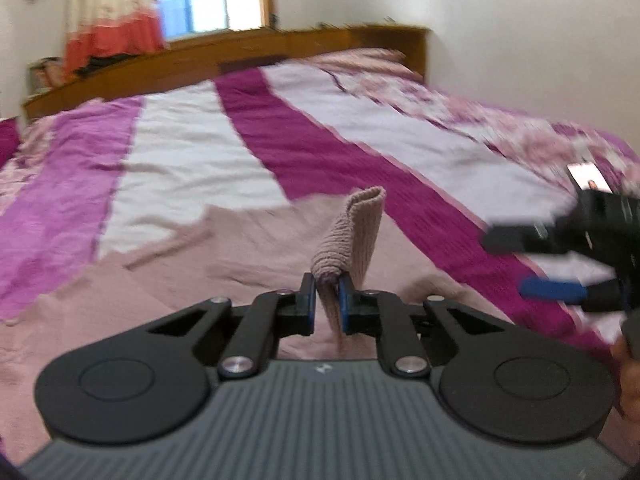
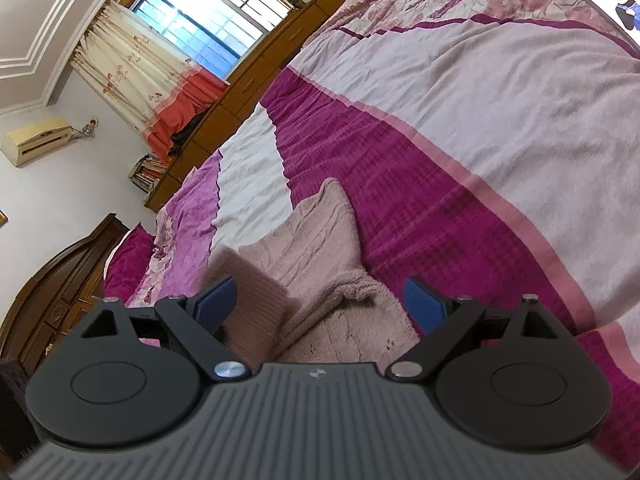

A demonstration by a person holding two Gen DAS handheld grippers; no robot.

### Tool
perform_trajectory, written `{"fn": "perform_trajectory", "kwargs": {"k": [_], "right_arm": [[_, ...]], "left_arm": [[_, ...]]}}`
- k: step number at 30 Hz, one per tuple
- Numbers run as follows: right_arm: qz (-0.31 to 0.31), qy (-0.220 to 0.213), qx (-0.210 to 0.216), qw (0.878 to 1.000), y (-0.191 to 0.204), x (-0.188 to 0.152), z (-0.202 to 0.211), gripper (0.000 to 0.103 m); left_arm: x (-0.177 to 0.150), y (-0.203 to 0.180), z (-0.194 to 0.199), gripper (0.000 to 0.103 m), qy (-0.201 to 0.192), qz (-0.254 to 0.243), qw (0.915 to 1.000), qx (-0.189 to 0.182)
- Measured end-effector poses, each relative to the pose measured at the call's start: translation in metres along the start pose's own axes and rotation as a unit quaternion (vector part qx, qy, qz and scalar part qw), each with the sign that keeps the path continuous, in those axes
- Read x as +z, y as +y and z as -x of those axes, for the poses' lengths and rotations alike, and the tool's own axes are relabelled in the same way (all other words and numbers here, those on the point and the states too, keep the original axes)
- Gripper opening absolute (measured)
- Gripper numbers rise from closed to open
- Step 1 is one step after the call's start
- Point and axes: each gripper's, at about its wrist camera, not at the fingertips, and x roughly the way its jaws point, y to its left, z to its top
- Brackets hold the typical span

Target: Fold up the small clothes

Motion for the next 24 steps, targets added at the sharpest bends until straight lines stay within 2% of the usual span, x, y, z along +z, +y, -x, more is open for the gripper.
{"fn": "perform_trajectory", "kwargs": {"k": [3, 9, 15, 20, 24], "right_arm": [[0.003, 0.005, -0.002, 1.0, 0.001, -0.002, -0.003, 0.094], [0.011, 0.015, -0.002, 1.0, 0.004, -0.005, -0.008, 0.094], [0.017, 0.029, -0.006, 0.999, 0.005, -0.008, -0.014, 0.094], [0.028, 0.041, -0.013, 0.999, 0.006, -0.013, -0.021, 0.094], [0.043, 0.05, -0.017, 0.998, 0.01, -0.016, -0.028, 0.094]], "left_arm": [[0.007, 0.022, 0.006, 0.013, -0.014, 0.024, 0.9991, 0.031], [0.009, 0.069, 0.015, 0.013, -0.02, 0.057, 0.9933, 0.099], [-0.002, 0.119, 0.029, 0.013, -0.02, 0.105, 0.9781, 0.179], [-0.024, 0.152, 0.031, 0.013, 0.003, 0.145, 0.9634, 0.225], [-0.045, 0.165, 0.02, 0.015, 0.052, 0.16, 0.9601, 0.224]]}}
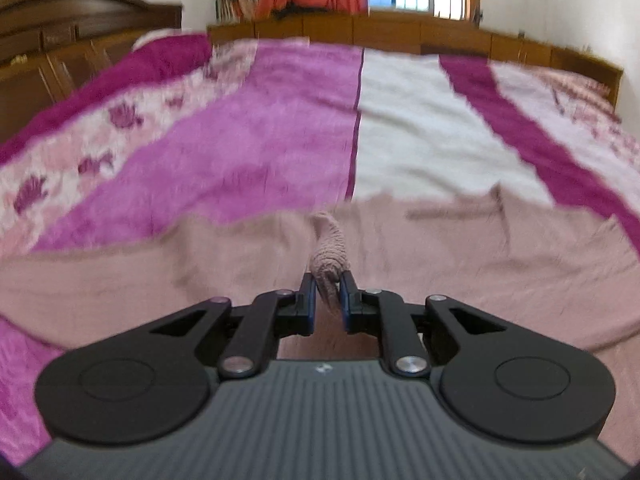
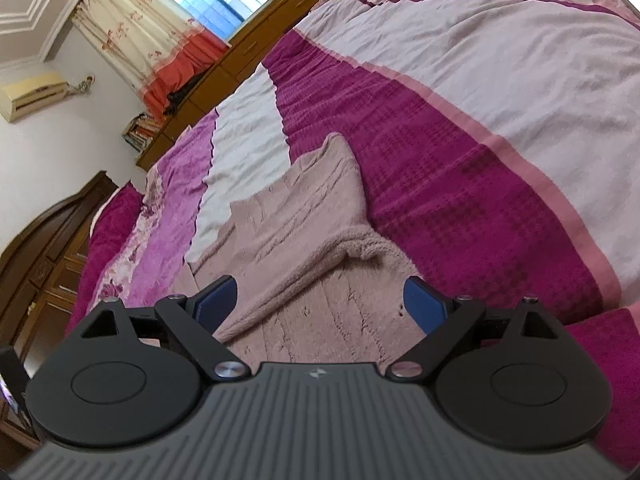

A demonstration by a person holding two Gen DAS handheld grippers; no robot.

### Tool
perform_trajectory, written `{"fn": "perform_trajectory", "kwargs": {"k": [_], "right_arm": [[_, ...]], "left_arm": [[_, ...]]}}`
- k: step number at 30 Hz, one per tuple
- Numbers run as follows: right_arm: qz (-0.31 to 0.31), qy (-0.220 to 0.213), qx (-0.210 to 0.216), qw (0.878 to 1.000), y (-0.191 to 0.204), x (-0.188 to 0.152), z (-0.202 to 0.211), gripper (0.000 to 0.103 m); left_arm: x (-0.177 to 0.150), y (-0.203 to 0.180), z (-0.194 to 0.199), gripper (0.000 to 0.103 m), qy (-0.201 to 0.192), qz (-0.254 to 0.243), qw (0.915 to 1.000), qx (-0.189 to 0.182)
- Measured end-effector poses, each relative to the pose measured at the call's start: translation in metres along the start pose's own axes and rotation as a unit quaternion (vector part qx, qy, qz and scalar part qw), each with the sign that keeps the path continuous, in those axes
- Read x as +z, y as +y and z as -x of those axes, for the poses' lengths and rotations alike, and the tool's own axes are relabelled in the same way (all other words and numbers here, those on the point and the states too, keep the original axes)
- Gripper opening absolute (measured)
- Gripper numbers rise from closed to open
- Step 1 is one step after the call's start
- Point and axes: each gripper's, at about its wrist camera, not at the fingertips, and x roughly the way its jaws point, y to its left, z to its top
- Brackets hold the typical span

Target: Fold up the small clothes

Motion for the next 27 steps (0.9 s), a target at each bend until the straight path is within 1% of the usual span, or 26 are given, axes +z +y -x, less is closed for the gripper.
{"fn": "perform_trajectory", "kwargs": {"k": [2, 4, 5, 6, 9, 11, 13, 17, 20, 22, 23, 24, 25, 26, 27], "right_arm": [[0.005, 0.005, -0.002, 1.0, 0.003, 0.0, -0.003, 0.094], [0.012, 0.011, -0.003, 1.0, 0.006, 0.0, -0.006, 0.094], [0.015, 0.015, -0.001, 1.0, 0.007, 0.0, -0.008, 0.094], [0.016, 0.02, 0.001, 1.0, 0.009, 0.001, -0.01, 0.094], [0.015, 0.04, 0.015, 0.999, 0.012, 0.003, -0.02, 0.094], [0.009, 0.049, 0.021, 0.999, 0.013, 0.006, -0.03, 0.094], [0.005, 0.051, 0.015, 0.999, 0.015, 0.009, -0.039, 0.094], [-0.007, 0.036, 0.0, 0.999, 0.016, 0.016, -0.052, 0.092], [-0.014, 0.026, -0.01, 1.0, 0.015, 0.02, -0.059, 0.083], [-0.019, 0.021, -0.016, 0.999, 0.013, 0.021, -0.062, 0.074], [-0.02, 0.019, -0.017, 0.999, 0.011, 0.021, -0.062, 0.071], [-0.022, 0.017, -0.019, 0.999, 0.009, 0.021, -0.062, 0.063], [-0.023, 0.014, -0.022, 0.999, 0.008, 0.021, -0.062, 0.045], [-0.023, 0.013, -0.027, 0.999, 0.006, 0.022, -0.062, 0.035], [-0.024, 0.013, -0.032, 0.999, 0.003, 0.022, -0.062, 0.017]], "left_arm": [[-0.009, 0.004, -0.007, 0.019, 0.02, 0.001, 0.9998, 0.0], [-0.018, 0.008, -0.009, 0.028, 0.032, 0.004, 0.9995, -0.001], [-0.021, 0.009, -0.009, 0.036, 0.036, 0.005, 0.9994, 0.0], [-0.023, 0.01, -0.009, 0.04, 0.036, 0.004, 0.9994, 0.001], [-0.028, 0.016, -0.003, 0.047, 0.031, 0.007, 0.9995, -0.003], [-0.028, 0.022, 0.001, 0.047, 0.032, 0.011, 0.9994, -0.002], [-0.027, 0.027, 0.004, 0.047, 0.029, 0.017, 0.9994, 0.006], [-0.027, 0.039, 0.009, 0.047, 0.023, 0.031, 0.9992, 0.012], [-0.027, 0.043, 0.009, 0.047, 0.025, 0.036, 0.999, 0.007], [-0.027, 0.044, 0.005, 0.047, 0.029, 0.042, 0.9987, 0.002], [-0.027, 0.043, 0.003, 0.047, 0.031, 0.045, 0.9985, 0.0], [-0.026, 0.043, 0.001, 0.047, 0.031, 0.047, 0.9984, -0.003], [-0.026, 0.041, -0.001, 0.047, 0.032, 0.048, 0.9983, -0.007], [-0.026, 0.039, -0.002, 0.047, 0.033, 0.048, 0.9982, -0.01], [-0.026, 0.037, -0.003, 0.047, 0.033, 0.047, 0.9983, -0.011]]}}
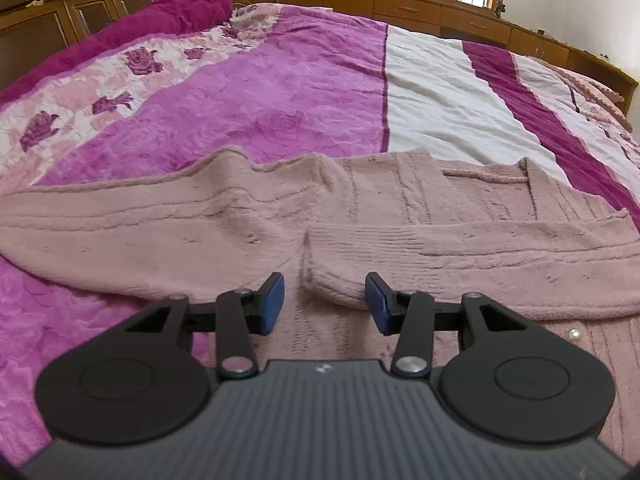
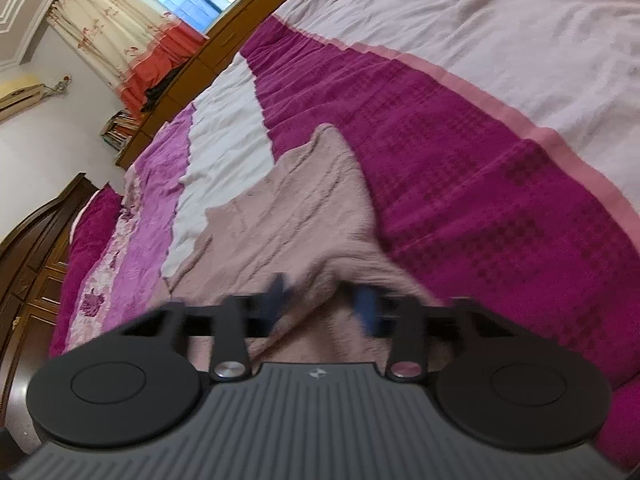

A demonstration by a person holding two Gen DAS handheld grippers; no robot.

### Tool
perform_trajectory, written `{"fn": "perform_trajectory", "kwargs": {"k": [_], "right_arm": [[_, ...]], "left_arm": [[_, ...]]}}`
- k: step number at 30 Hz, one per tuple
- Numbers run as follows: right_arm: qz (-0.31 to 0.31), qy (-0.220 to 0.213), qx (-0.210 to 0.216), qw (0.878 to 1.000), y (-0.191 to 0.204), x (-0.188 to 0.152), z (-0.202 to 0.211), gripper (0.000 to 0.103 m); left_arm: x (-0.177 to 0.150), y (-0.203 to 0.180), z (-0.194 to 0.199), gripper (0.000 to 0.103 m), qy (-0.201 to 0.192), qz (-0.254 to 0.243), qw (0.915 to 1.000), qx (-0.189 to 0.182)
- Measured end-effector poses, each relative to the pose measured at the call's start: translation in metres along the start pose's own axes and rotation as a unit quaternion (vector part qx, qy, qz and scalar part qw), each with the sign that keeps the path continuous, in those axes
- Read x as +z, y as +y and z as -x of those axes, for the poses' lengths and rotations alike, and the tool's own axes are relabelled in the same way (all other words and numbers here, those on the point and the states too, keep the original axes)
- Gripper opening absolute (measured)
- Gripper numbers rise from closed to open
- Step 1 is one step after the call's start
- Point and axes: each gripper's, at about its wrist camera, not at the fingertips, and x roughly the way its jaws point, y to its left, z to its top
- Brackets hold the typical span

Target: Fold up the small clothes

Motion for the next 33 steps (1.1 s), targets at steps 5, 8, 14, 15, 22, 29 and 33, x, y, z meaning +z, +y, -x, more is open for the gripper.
{"fn": "perform_trajectory", "kwargs": {"k": [5, 8, 14, 15, 22, 29, 33], "right_arm": [[-0.025, -0.036, -0.014, 0.999, -0.012, 0.001, 0.009, 0.01], [-0.028, -0.029, -0.022, 0.999, -0.016, -0.001, 0.007, 0.01], [-0.01, 0.016, -0.016, 1.0, -0.008, 0.003, 0.011, 0.027], [0.002, 0.019, -0.016, 1.0, -0.004, 0.003, 0.014, 0.032], [0.123, 0.004, -0.011, 0.992, 0.043, 0.004, 0.026, 0.053], [0.144, -0.025, -0.042, 0.988, 0.066, 0.046, -0.024, 0.057], [0.153, -0.037, -0.091, 0.983, 0.061, 0.07, -0.062, 0.058]], "left_arm": [[-0.002, -0.015, -0.004, 0.047, 0.003, -0.022, 0.9997, -0.007], [-0.004, -0.018, -0.005, 0.047, 0.001, -0.035, 0.9994, -0.005], [0.003, -0.005, -0.002, 0.047, -0.003, -0.019, 0.9997, -0.014], [0.005, -0.003, -0.001, 0.047, -0.006, -0.014, 0.9998, -0.012], [0.019, 0.002, -0.013, 0.047, 0.002, -0.007, 0.9999, -0.011], [0.024, -0.006, -0.033, 0.047, 0.018, -0.008, 0.9996, -0.022], [0.022, -0.007, -0.04, 0.047, 0.024, -0.004, 0.9995, -0.019]]}}
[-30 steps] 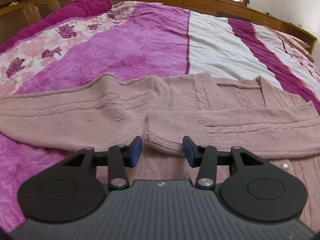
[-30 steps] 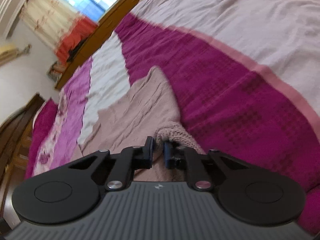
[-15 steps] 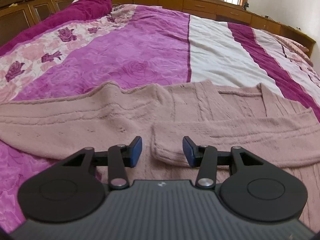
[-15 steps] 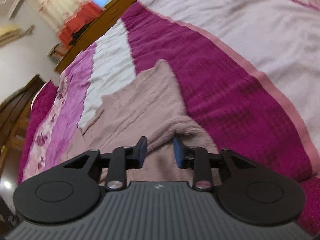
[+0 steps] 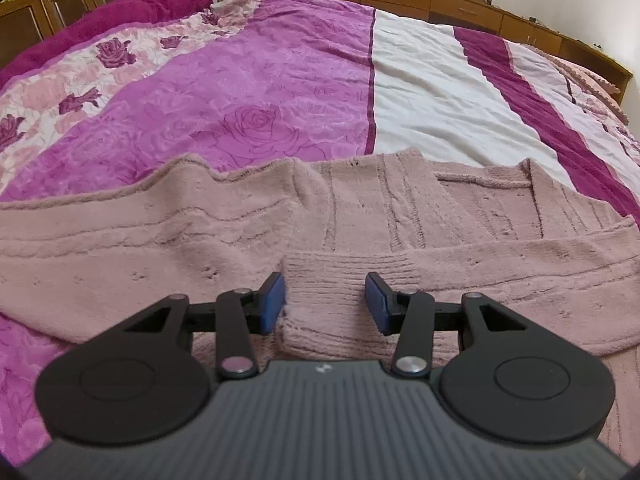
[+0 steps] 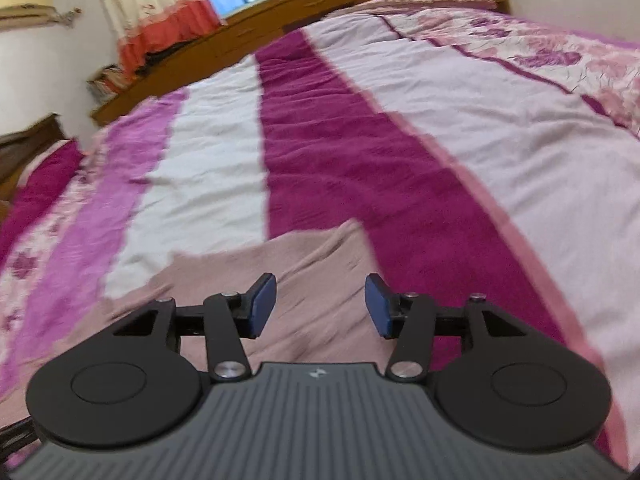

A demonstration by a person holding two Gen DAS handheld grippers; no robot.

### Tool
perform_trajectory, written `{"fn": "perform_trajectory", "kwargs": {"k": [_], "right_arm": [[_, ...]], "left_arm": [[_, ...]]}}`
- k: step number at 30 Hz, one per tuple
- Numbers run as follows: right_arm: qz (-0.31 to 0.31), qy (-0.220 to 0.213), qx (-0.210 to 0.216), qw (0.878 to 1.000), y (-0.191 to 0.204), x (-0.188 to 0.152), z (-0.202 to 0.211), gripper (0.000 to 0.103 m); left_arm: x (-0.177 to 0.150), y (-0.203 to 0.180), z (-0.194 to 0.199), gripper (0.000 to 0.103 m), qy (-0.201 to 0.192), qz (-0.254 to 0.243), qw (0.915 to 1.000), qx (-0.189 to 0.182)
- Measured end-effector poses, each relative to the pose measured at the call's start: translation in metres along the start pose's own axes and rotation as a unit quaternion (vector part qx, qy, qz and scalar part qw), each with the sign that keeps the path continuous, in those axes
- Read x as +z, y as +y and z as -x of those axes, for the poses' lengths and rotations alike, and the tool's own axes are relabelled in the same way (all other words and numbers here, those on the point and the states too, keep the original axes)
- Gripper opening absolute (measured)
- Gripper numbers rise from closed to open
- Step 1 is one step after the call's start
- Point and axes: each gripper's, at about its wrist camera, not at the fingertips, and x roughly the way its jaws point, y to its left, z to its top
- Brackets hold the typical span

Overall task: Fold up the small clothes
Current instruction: 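Open both grippers and lift them off the folded sleeve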

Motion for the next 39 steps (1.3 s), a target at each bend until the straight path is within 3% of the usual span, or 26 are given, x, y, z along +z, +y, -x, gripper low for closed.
{"fn": "perform_trajectory", "kwargs": {"k": [6, 7, 8, 9, 10, 12, 17, 22, 24, 27, 30, 39], "right_arm": [[-0.019, 0.041, 0.011, 0.999, -0.02, 0.008, -0.045, 0.063], [-0.012, 0.039, 0.019, 0.999, -0.02, 0.007, -0.046, 0.055], [0.001, 0.035, 0.024, 0.999, -0.018, 0.006, -0.047, 0.043], [0.014, 0.029, 0.026, 0.999, -0.016, 0.004, -0.046, 0.014], [0.022, 0.015, 0.021, 0.999, -0.014, 0.002, -0.043, 0.009], [0.021, -0.031, 0.02, 0.999, -0.015, -0.002, -0.033, 0.008], [0.025, -0.041, -0.006, 0.999, -0.017, -0.008, -0.039, 0.008], [0.022, -0.023, -0.021, 0.999, -0.021, -0.012, -0.049, 0.01], [0.025, -0.018, -0.02, 0.999, -0.02, -0.012, -0.049, 0.011], [0.026, -0.014, -0.017, 0.999, -0.02, -0.01, -0.046, 0.025], [0.017, -0.015, -0.015, 1.0, -0.02, -0.009, -0.037, 0.036], [0.013, -0.022, 0.026, 0.999, -0.01, -0.027, 0.021, 0.052]], "left_arm": [[-0.002, 0.0, -0.002, 0.044, -0.007, -0.005, 0.9999, -0.007], [-0.002, -0.001, -0.001, 0.039, -0.012, -0.008, 0.9998, -0.012], [-0.002, -0.002, -0.001, 0.021, -0.017, -0.014, 0.9996, -0.016], [-0.002, -0.005, 0.0, 0.012, -0.022, -0.021, 0.9994, -0.018], [-0.002, -0.008, 0.001, 0.011, -0.027, -0.025, 0.9991, -0.02], [0.0, -0.013, 0.006, 0.009, -0.05, -0.034, 0.9981, -0.016], [0.005, -0.027, 0.015, 0.009, -0.102, -0.069, 0.9924, 0.001], [-0.001, -0.025, -0.009, 0.014, -0.043, -0.095, 0.994, 0.032], [-0.006, -0.019, -0.009, 0.032, -0.036, -0.093, 0.9942, 0.041], [-0.008, -0.01, -0.002, 0.05, -0.039, -0.092, 0.9931, 0.062], [-0.005, 0.004, 0.005, 0.05, -0.033, -0.072, 0.995, 0.06], [-0.008, 0.016, 0.023, 0.05, -0.024, -0.031, 0.9987, 0.031]]}}
